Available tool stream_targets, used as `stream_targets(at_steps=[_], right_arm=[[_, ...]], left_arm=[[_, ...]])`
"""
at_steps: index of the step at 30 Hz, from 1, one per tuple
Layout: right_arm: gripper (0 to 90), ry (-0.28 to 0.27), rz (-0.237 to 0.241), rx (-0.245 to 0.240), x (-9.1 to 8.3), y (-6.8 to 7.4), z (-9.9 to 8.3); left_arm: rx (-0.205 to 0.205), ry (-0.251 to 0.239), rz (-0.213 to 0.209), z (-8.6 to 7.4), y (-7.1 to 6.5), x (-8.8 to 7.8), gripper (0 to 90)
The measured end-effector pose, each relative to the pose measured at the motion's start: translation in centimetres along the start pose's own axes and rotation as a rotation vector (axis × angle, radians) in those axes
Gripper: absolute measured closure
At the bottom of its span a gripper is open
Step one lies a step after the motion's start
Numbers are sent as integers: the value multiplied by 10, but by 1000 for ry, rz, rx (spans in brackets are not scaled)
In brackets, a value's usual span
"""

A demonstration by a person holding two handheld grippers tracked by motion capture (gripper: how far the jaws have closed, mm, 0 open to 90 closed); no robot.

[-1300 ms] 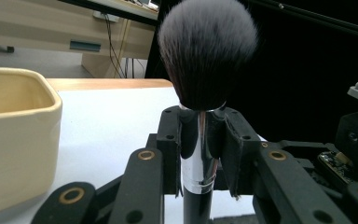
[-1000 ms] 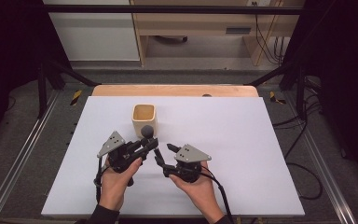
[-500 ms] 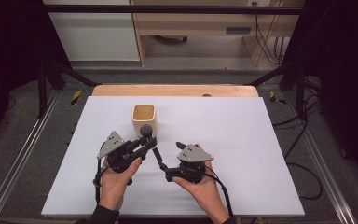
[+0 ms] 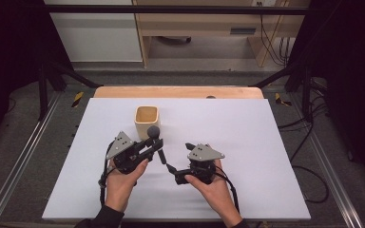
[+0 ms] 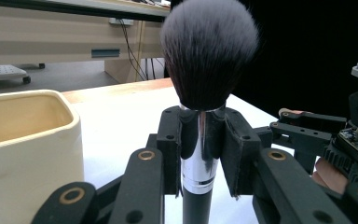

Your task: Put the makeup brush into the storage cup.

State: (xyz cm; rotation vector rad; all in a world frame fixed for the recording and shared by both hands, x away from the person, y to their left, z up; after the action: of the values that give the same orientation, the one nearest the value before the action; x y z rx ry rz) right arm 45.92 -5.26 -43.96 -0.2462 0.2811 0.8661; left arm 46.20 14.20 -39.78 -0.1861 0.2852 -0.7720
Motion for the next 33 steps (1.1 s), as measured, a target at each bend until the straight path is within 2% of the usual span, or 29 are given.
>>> stream_targets(at_steps=[17,29,33], right_arm=[[62,48,-22,37,-7,-16,-8],[68,63,-32,50,-18,-26,-11],[68,68,-40,49,-23,-29,-11]], left_arm=[[31,19,20,4,-1,4,710],[42,3,47,16,6,0,709],[58,8,61,21,8,-2,709]])
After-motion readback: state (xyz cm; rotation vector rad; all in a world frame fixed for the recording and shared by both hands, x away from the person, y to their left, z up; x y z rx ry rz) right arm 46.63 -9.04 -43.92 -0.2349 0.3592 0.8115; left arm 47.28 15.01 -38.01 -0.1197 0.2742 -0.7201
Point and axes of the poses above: each handheld gripper's, and its own axes: x roughly forward along the jaws, z roughly out of its top, y roughly to its left, the point moved 3 cm from there along x, roughly forward along the jaws, and after that the axes turned 6 degrees about -x, right-handed, at the moved point
